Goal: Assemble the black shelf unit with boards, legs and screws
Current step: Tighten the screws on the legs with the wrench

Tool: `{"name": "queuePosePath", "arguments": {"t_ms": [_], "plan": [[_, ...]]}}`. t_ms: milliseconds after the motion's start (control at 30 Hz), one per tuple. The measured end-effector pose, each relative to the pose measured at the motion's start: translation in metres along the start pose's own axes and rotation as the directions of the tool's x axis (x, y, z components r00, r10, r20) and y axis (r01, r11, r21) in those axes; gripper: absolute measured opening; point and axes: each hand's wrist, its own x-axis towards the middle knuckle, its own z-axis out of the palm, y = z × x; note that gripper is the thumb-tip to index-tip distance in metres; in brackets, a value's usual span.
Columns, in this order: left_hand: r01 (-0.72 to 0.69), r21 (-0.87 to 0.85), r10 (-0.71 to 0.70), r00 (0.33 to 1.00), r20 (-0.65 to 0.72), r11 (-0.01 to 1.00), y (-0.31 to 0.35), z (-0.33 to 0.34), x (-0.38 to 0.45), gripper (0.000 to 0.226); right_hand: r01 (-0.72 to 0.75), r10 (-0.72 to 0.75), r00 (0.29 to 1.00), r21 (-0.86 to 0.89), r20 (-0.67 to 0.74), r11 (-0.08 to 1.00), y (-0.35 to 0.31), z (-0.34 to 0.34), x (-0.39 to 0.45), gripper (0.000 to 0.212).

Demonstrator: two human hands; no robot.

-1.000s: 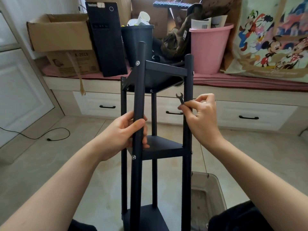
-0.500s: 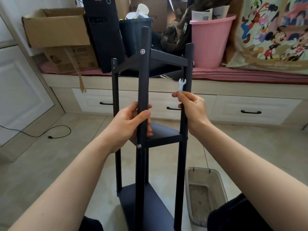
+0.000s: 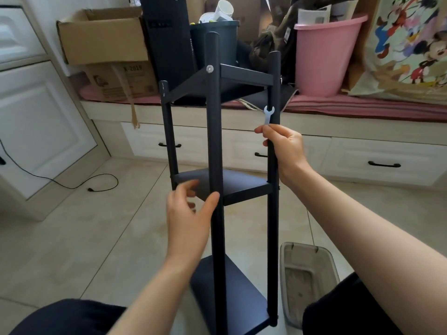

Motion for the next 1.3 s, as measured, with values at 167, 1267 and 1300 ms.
{"name": "queuePosePath", "arguments": {"t_ms": [167,1267,1300], "plan": [[0.243,-0.227,-0.219,0.967,0.126,0.943,-0.031,0.023,-0.033,0.024,0.012,-0.012,1.000,-0.013,0.003,1.000,0.000,0.003,-0.001,0.026],[-0.178,-0.189,0.133,0.965,-0.227,0.966,-0.058,0.056,-0.021,0.018,0.188,-0.186,0.982,-0.230,0.030,0.955,0.093,0.007,-0.134,0.019],[-0.174,-0.190,0.127,0.964,-0.235,0.966,-0.059,0.057,-0.017,0.018,0.267,-0.260,0.964,-0.301,0.063,0.915,0.094,0.011,-0.130,0.018]]}}
